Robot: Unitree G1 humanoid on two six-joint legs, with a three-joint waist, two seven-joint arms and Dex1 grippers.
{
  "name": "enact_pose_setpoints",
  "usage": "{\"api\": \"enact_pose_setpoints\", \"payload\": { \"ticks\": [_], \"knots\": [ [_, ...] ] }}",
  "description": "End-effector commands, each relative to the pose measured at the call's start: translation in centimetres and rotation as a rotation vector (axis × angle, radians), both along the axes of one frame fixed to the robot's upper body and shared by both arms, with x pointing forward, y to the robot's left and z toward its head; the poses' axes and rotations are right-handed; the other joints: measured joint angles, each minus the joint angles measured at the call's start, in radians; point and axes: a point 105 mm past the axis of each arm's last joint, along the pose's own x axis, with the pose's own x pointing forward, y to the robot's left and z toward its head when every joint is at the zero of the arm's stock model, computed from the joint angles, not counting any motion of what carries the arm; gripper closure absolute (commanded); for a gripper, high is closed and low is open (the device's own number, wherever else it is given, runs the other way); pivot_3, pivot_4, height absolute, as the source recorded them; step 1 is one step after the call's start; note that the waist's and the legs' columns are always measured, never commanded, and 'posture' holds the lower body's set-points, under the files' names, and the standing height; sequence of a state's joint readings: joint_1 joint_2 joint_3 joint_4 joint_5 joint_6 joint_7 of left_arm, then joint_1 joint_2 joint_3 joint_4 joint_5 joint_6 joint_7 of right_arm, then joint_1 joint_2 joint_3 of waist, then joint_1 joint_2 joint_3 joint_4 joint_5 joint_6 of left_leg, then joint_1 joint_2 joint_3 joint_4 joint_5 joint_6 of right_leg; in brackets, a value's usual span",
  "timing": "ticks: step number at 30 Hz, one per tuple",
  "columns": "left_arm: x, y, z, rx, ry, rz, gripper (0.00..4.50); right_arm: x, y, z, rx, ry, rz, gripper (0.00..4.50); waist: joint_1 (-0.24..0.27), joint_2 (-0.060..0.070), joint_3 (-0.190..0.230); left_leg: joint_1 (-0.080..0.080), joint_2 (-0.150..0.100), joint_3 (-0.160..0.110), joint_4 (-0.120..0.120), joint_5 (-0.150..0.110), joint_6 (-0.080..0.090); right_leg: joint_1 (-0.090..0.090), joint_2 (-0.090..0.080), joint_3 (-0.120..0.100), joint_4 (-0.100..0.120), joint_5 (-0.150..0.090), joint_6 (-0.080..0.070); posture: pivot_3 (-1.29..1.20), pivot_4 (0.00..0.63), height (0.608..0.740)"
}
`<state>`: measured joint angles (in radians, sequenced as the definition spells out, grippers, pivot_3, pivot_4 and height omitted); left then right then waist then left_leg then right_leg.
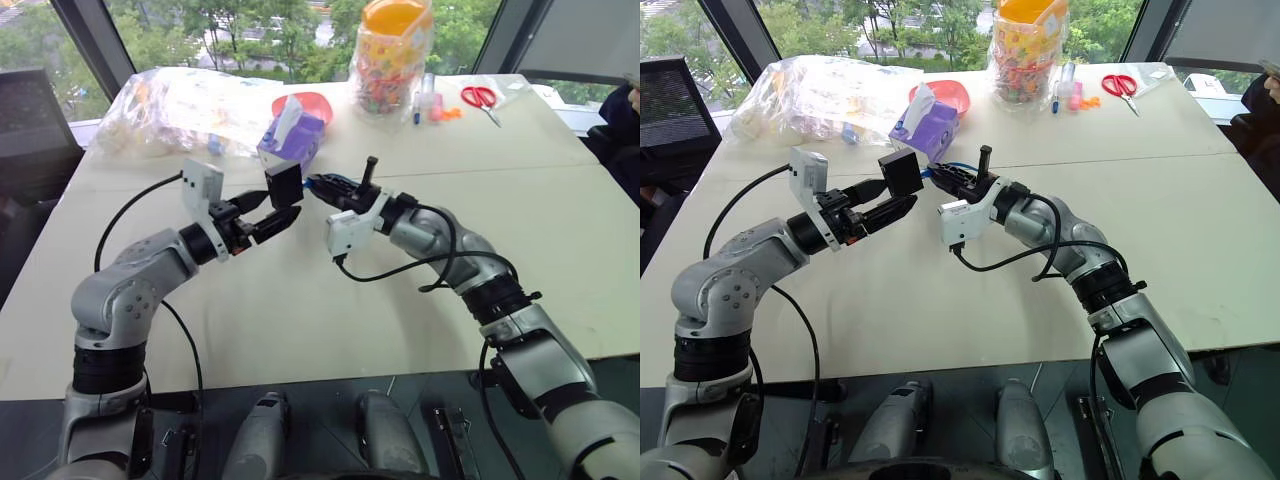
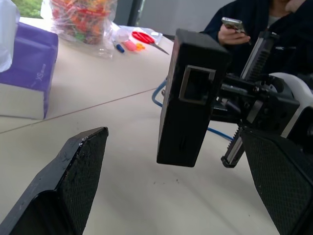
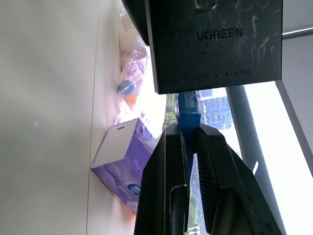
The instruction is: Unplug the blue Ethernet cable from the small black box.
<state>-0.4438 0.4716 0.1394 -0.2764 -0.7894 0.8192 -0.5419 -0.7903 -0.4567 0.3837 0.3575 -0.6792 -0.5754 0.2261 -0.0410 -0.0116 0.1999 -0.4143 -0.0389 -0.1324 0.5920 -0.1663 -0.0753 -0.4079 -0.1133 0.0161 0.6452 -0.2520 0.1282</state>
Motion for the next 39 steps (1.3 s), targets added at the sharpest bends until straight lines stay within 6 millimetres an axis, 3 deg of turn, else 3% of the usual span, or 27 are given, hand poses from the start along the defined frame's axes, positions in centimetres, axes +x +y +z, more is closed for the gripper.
{"api": "enact_pose_setpoints", "payload": {
  "ticks": [1,10,11,16,20,25,29,33,39],
  "knots": [
    [0.0,-0.2,1.6,-0.006,-0.067,-0.011,0.71,-0.8,0.4,1.2,0.031,-0.023,0.037,4.5,-0.001,0.0,0.0,0.0,0.0,0.0,0.0,0.0,0.0,0.0,0.0,0.0,0.0,0.0,0.0,0.0,0.15,0.726],
    [0.1,0.0,1.6,-0.006,-0.074,0.003,3.82,-1.4,0.7,1.1,0.002,-0.018,0.069,4.5,-0.002,0.0,0.0,0.0,0.0,0.0,0.0,0.0,0.0,0.0,0.0,0.0,0.0,0.0,0.0,0.0,0.15,0.726],
    [0.1,0.0,1.5,-0.005,-0.073,0.004,4.0,-1.4,0.8,1.1,0.001,-0.017,0.074,4.5,-0.002,0.0,0.0,0.0,0.0,0.0,0.0,0.0,0.0,0.0,0.0,0.0,0.0,0.0,0.0,0.0,0.15,0.726],
    [0.2,0.5,0.8,0.03,-0.053,0.015,3.99,-1.6,0.9,1.7,-0.006,-0.016,0.092,4.5,-0.002,-0.001,0.0,0.0,0.0,0.0,0.0,0.0,0.0,0.0,0.0,0.0,0.0,0.0,0.0,0.0,0.15,0.726],
    [0.1,0.7,0.7,0.034,-0.049,0.005,3.99,-1.6,0.9,2.7,0.029,0.018,0.118,2.87,-0.003,-0.001,0.0,0.0,0.0,0.0,0.0,0.0,0.0,0.0,0.0,0.0,0.0,0.0,0.0,0.0,0.15,0.726],
    [-1.0,1.3,0.9,0.056,-0.039,-0.093,3.99,-1.4,0.6,2.4,0.04,0.329,0.165,0.41,-0.004,-0.001,0.001,0.0,0.0,0.0,0.0,0.0,0.0,0.0,0.0,0.0,0.0,0.0,0.0,0.0,0.15,0.726],
    [-2.1,1.8,1.7,0.079,-0.074,-0.183,3.99,-2.6,0.3,2.9,0.062,0.613,0.277,0.41,-0.003,-0.001,0.001,0.0,0.0,0.0,0.0,0.0,0.0,0.0,0.0,0.0,-0.001,0.0,0.0,0.0,0.15,0.726],
    [-3.2,2.3,3.3,0.075,-0.103,-0.296,3.99,-4.0,-0.6,4.5,0.14,1.1,0.439,0.41,-0.002,-0.001,0.001,0.0,0.001,0.0,0.0,0.0,0.0,0.0,0.0,-0.001,-0.001,0.0,0.0,0.0,0.15,0.726],
    [-3.9,2.5,4.6,0.051,-0.113,-0.354,3.99,-4.6,-0.6,5.7,0.219,1.445,0.528,0.41,-0.003,-0.001,0.001,-0.001,0.001,-0.001,-0.002,-0.001,0.0,-0.001,0.0,-0.001,-0.003,-0.001,-0.001,0.0,0.15,0.726]
  ]
}}
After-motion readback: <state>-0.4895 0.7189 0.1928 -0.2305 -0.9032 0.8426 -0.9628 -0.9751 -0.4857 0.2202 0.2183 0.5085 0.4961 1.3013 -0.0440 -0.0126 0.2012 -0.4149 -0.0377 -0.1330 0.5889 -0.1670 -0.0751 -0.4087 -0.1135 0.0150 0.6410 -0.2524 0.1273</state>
